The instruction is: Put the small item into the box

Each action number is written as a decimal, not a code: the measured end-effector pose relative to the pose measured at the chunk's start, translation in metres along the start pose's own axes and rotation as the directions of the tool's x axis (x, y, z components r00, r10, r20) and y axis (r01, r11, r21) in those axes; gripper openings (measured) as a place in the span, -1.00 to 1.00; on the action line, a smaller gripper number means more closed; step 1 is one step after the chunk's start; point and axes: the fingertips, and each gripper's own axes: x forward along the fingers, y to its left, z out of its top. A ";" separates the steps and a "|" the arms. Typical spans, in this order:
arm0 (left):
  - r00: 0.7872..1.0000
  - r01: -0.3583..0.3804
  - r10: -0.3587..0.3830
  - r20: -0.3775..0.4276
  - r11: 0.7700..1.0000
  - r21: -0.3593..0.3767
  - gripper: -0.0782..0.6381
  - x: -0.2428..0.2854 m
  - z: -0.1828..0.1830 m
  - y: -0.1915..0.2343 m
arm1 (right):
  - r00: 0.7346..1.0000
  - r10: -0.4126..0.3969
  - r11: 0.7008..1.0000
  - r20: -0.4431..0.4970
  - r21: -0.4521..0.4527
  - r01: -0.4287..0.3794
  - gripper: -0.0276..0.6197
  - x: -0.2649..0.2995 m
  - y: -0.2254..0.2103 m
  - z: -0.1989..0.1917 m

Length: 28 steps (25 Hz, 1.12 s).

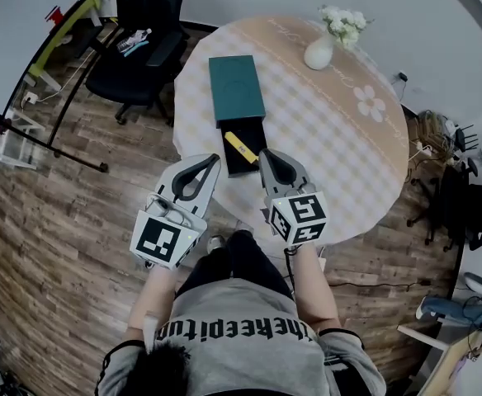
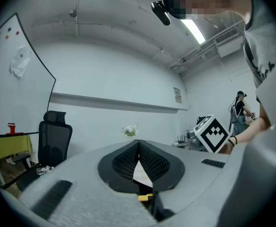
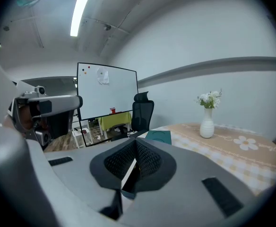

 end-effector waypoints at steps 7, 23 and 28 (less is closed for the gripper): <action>0.999 0.029 -0.030 0.032 0.999 0.036 -0.74 -0.010 0.010 -0.014 | 0.997 -0.011 1.000 0.079 -0.006 0.012 -0.90 -0.022 0.014 0.014; 0.999 -0.018 0.016 0.047 0.998 0.054 -0.74 -0.019 0.024 -0.025 | 0.987 0.037 0.999 0.155 -0.041 -0.031 -0.90 -0.051 0.022 0.042; 0.998 -0.052 0.050 0.046 0.997 0.056 -0.74 -0.023 0.025 -0.040 | 0.983 0.070 0.997 0.168 -0.054 -0.062 -0.90 -0.066 0.023 0.043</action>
